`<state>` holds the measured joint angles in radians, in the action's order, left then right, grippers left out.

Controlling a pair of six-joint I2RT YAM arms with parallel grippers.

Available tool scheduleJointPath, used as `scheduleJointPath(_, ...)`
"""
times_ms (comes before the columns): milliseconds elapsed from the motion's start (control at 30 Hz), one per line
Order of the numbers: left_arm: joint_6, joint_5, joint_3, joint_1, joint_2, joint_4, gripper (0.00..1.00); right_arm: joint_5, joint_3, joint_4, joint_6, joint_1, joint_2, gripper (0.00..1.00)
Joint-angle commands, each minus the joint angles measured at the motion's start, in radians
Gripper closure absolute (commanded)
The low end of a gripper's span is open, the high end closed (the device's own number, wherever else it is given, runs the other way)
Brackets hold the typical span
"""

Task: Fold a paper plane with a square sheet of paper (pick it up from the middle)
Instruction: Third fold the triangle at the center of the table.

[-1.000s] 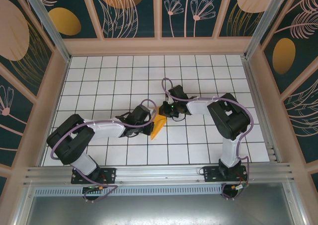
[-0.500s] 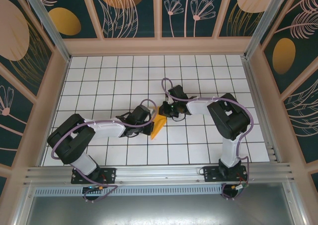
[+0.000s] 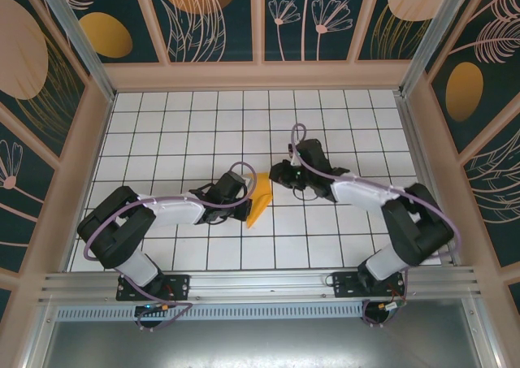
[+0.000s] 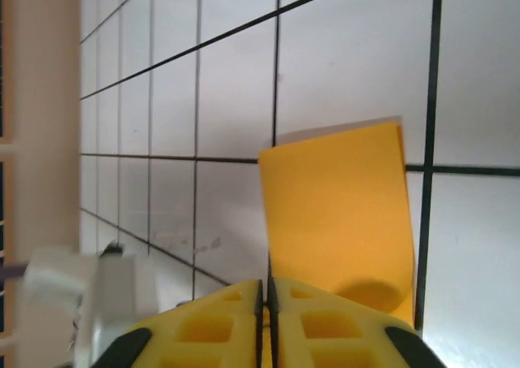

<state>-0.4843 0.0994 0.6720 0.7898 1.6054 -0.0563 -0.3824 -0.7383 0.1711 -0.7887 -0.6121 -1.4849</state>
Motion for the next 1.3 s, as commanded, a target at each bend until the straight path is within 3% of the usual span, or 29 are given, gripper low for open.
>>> scheduleJointPath(0,-0.002,0.022,0.003,-0.007,0.004,0.000,0.96,0.005,0.120,0.123,-0.114,-0.049,0.048,0.94)
scheduleJointPath(133,0.000,0.034,0.005,-0.007,0.010,0.000,0.95,0.009,0.192,0.234,-0.200,-0.132,0.044,0.99)
scheduleJointPath(300,0.001,0.036,0.006,-0.007,0.015,0.001,0.95,0.039,0.160,0.273,-0.237,-0.204,-0.042,1.00)
scheduleJointPath(800,0.003,0.040,0.010,-0.007,0.019,0.000,0.95,0.021,0.063,0.157,-0.208,-0.222,-0.190,1.00)
scheduleJointPath(1267,0.006,0.035,0.024,-0.007,0.053,0.016,0.95,0.045,0.104,0.144,-0.186,-0.210,-0.249,1.00)
